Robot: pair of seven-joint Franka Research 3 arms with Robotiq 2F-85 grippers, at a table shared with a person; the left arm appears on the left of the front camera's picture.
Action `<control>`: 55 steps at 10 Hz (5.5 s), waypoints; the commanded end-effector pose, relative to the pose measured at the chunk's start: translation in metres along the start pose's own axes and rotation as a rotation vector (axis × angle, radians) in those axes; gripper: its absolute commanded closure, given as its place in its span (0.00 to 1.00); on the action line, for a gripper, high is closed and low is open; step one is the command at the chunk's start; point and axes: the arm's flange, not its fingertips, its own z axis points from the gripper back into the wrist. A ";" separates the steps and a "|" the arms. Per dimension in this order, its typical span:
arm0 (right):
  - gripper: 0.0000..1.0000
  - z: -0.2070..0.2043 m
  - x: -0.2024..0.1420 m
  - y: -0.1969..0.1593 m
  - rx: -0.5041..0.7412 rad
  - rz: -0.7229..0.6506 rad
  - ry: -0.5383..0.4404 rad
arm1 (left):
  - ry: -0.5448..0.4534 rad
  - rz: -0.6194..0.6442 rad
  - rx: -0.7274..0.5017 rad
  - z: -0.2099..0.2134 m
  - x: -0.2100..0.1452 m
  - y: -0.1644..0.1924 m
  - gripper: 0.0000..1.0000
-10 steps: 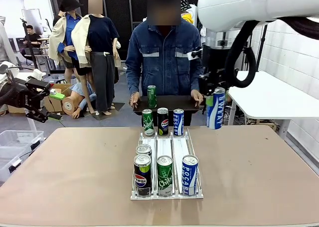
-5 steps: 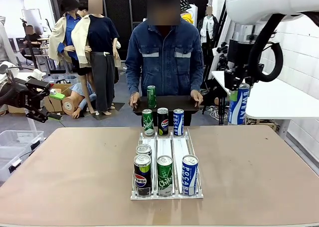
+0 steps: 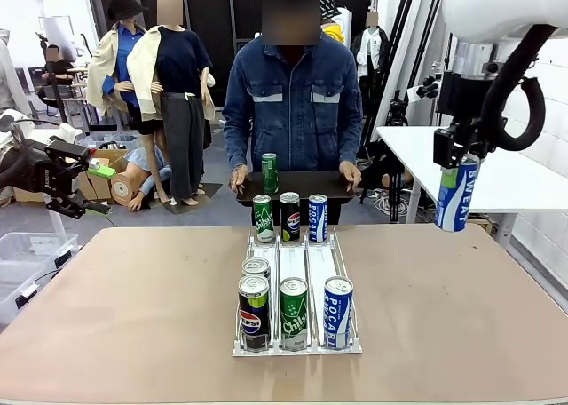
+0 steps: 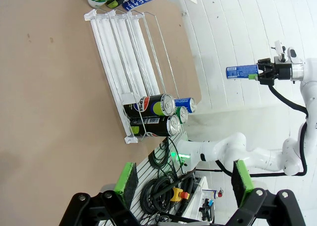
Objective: Retrieve and hand over the desired beverage to the person.
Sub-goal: Pick up another can of the same type that the person held from the Automatic Can Dispenser, then place the picked can on the Handle tray extended by the person.
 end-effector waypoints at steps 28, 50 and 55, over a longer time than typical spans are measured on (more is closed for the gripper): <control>1.00 0.003 0.007 0.000 0.000 -0.002 -0.004 | -0.005 -0.003 -0.001 0.001 0.000 -0.002 0.00; 1.00 0.030 0.134 0.111 0.026 0.276 0.025 | -0.005 -0.003 -0.001 0.001 0.000 -0.002 0.00; 1.00 -0.001 0.173 0.153 0.008 0.211 -0.031 | -0.005 -0.003 -0.001 0.001 0.000 -0.002 0.00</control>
